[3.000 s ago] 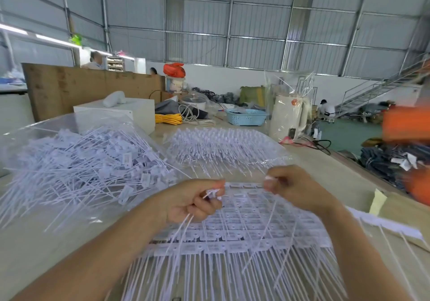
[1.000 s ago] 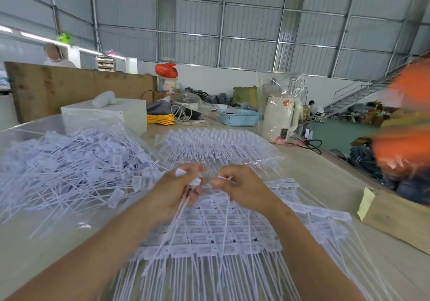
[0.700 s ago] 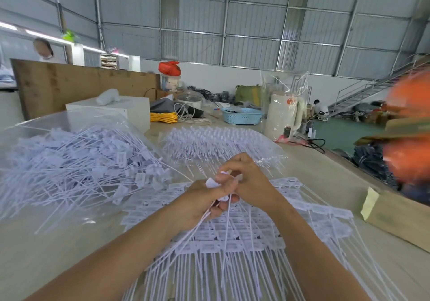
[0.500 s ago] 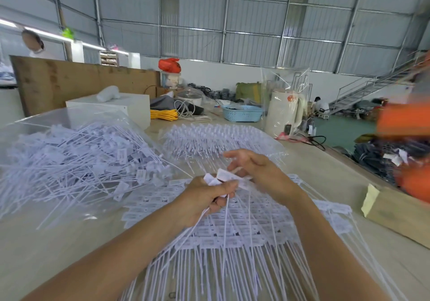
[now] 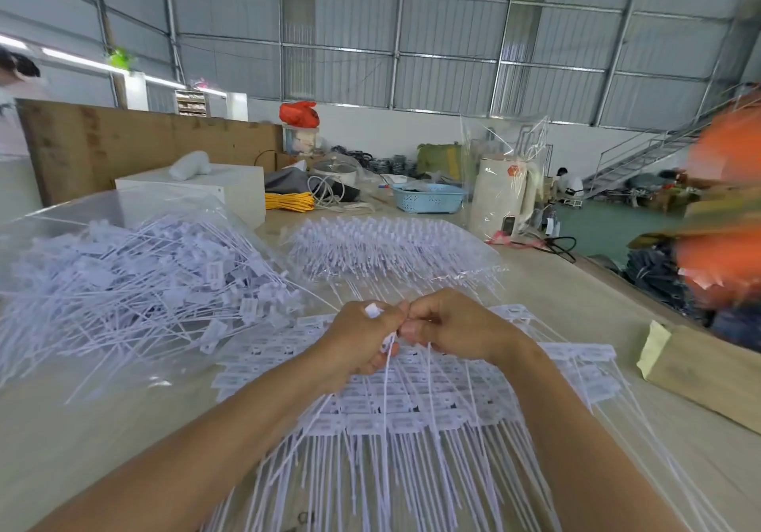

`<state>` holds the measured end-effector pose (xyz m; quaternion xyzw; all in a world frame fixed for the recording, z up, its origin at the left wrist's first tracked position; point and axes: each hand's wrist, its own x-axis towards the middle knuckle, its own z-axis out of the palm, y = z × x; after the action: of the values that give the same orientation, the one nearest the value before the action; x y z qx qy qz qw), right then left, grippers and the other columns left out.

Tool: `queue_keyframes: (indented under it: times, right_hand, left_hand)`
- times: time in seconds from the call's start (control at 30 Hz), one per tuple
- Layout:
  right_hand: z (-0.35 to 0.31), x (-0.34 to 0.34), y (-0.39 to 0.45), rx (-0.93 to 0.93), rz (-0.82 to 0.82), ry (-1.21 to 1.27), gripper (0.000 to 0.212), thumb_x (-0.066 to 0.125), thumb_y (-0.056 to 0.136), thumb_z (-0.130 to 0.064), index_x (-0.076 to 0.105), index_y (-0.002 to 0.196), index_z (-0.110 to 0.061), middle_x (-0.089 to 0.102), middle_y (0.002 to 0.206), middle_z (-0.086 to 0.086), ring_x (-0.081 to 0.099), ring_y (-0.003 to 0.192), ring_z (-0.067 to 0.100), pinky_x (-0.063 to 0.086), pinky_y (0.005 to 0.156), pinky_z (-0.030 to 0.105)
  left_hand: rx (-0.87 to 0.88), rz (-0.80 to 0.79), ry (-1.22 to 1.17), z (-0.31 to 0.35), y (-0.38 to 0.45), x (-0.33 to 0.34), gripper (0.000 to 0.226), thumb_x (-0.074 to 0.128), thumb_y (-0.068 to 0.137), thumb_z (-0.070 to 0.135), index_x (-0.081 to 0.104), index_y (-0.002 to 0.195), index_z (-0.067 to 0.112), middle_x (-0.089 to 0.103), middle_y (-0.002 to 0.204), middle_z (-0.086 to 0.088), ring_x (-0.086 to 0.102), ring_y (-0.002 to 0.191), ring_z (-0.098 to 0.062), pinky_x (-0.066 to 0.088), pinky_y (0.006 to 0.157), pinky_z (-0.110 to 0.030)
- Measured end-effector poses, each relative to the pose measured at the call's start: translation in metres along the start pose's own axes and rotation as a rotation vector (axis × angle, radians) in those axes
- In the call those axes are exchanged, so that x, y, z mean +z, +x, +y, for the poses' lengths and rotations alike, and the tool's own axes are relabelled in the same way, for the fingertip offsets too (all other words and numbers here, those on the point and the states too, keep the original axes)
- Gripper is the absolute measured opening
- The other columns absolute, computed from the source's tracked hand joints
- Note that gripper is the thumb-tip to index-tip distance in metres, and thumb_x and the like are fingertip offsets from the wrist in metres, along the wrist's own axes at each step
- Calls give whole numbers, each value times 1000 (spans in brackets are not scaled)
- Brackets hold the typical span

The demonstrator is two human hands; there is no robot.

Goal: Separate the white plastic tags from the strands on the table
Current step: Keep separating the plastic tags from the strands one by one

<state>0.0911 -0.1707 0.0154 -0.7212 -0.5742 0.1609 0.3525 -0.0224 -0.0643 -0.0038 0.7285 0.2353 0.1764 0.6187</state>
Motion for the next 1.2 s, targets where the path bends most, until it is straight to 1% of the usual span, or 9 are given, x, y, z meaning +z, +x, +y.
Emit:
queue_keyframes:
  times: [0.13, 0.23, 0.4, 0.57, 0.77, 0.87, 0.93, 1.03, 1.2]
  right_hand:
    - [15, -21, -9, 66, 15, -184, 27, 60, 89, -10, 61, 63, -7, 51, 56, -9, 45, 48, -5, 34, 54, 6]
    - [15, -44, -21, 74, 216, -179, 28, 58, 91, -10, 61, 64, -4, 49, 56, -8, 42, 47, -4, 33, 55, 9]
    - [-24, -70, -38, 28, 424, -370, 30, 54, 93, -21, 58, 68, -6, 53, 63, -4, 45, 58, 0, 35, 59, 15]
    - [-97, -98, -63, -247, 657, -398, 30, 57, 93, -21, 57, 64, -13, 52, 51, -13, 43, 50, 0, 34, 52, 15]
    - [-124, -55, -23, -295, 143, -55, 21, 57, 88, -28, 64, 69, -20, 56, 64, -5, 50, 56, 4, 44, 52, 16]
    - [-79, 2, 11, -162, 0, -144, 17, 51, 95, -10, 60, 87, 2, 58, 82, 17, 63, 73, 28, 53, 69, 41]
    - [-51, 26, 20, -136, 27, 19, 18, 52, 93, 0, 60, 109, 5, 55, 96, 15, 64, 75, 37, 55, 69, 39]
    - [-33, 38, 25, -162, 137, 77, 31, 60, 89, -1, 58, 118, -10, 44, 101, 0, 59, 64, 4, 46, 58, 10]
    - [-21, 38, 26, -164, 275, 87, 38, 74, 78, -10, 57, 107, -27, 41, 102, -13, 53, 73, 1, 47, 67, 12]
  left_hand:
    - [-188, -238, -265, 13, 1, -23, 29, 58, 90, 29, 53, 64, 16, 45, 42, 5, 27, 28, -3, 18, 27, -11]
    - [-227, -162, -534, 7, 10, -42, 22, 59, 90, 25, 51, 73, 14, 47, 47, 2, 29, 29, -2, 21, 24, -12]
    - [-172, -83, -94, -19, 12, -25, 15, 67, 88, 19, 62, 89, 4, 53, 45, 1, 36, 29, -6, 25, 32, -12]
    - [-168, 10, -29, -20, 16, -22, 14, 69, 86, 18, 66, 87, 4, 59, 57, -4, 41, 30, -6, 29, 34, -12]
    - [-140, -127, -438, -9, 18, -33, 10, 66, 85, 7, 69, 95, 5, 68, 65, -9, 65, 52, -15, 55, 48, -24]
    - [1, -128, -446, -13, 21, -38, 9, 64, 80, 4, 69, 75, 9, 63, 58, -6, 59, 48, -13, 47, 47, -24]
    - [-28, -78, -401, -17, 22, -39, 20, 55, 90, 4, 65, 74, 10, 59, 54, -3, 54, 44, -10, 37, 51, -23]
    - [-63, -63, -416, -17, 19, -38, 41, 44, 98, 39, 63, 79, 7, 58, 54, -4, 51, 40, -11, 31, 46, -20]
    - [-29, -110, -327, -9, 10, -38, 69, 38, 85, 69, 65, 90, 6, 58, 55, -7, 50, 40, -14, 31, 33, -16]
